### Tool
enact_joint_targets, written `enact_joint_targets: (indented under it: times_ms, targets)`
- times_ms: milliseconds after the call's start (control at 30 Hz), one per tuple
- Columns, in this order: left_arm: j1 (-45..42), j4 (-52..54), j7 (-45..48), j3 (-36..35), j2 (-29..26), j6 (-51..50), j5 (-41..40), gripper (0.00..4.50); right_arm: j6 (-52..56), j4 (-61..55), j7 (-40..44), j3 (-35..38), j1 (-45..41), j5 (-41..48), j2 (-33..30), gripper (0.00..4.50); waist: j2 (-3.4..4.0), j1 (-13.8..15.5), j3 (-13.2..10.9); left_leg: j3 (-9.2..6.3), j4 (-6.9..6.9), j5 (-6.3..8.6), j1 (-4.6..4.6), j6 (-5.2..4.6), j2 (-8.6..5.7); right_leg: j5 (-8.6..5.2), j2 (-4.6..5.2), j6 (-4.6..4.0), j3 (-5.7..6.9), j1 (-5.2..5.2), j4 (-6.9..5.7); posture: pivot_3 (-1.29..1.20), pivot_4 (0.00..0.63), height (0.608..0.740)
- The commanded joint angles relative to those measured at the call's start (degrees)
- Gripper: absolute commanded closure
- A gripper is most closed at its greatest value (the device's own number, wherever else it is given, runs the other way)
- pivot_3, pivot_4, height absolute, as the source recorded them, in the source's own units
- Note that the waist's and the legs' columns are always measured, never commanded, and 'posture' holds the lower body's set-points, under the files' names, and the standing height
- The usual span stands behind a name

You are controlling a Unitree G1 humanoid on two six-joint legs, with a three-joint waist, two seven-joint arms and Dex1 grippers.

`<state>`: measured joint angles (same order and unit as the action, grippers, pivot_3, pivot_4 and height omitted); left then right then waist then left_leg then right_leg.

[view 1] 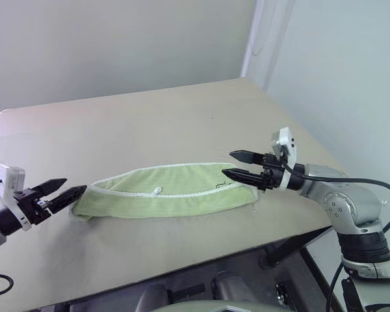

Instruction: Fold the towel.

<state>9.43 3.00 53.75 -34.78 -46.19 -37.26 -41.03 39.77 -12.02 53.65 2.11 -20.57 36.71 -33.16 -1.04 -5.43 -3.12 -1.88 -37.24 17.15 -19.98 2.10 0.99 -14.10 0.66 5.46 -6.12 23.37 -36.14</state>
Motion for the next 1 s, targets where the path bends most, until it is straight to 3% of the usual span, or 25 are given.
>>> enact_joint_targets:
  times_ms: [33,300,1000]
  targets:
    - [-1.5,2.8,-0.8,-0.9,-0.1,-0.1,-1.3,0.00,-0.3,-0.9,0.3,0.4,-0.7,0.1,-1.0,0.92,-0.02,0.1,0.0,-0.01,-0.02,0.00,0.00,0.00,0.00,0.00,0.00,0.00,0.01,-0.01,0.00,0.00,0.000,0.740]
    - [-3.8,1.6,-0.2,0.9,-0.7,0.8,-0.7,0.00,0.3,-1.4,-0.5,-0.2,-0.1,-0.2,-0.8,0.92,-0.02,-0.1,0.0,-0.01,0.01,0.00,-0.13,0.00,-0.01,0.00,-0.02,0.00,0.01,0.10,0.02,0.00,0.000,0.740]
    - [-16.0,-18.6,7.6,12.3,-4.1,9.8,11.0,0.00,-0.6,1.5,-3.2,-0.4,2.7,-6.3,-3.2,0.92,-0.03,0.1,0.0,0.01,-0.03,0.00,-0.22,0.00,-0.03,0.01,0.00,0.00,0.01,0.15,0.02,0.00,0.000,0.740]
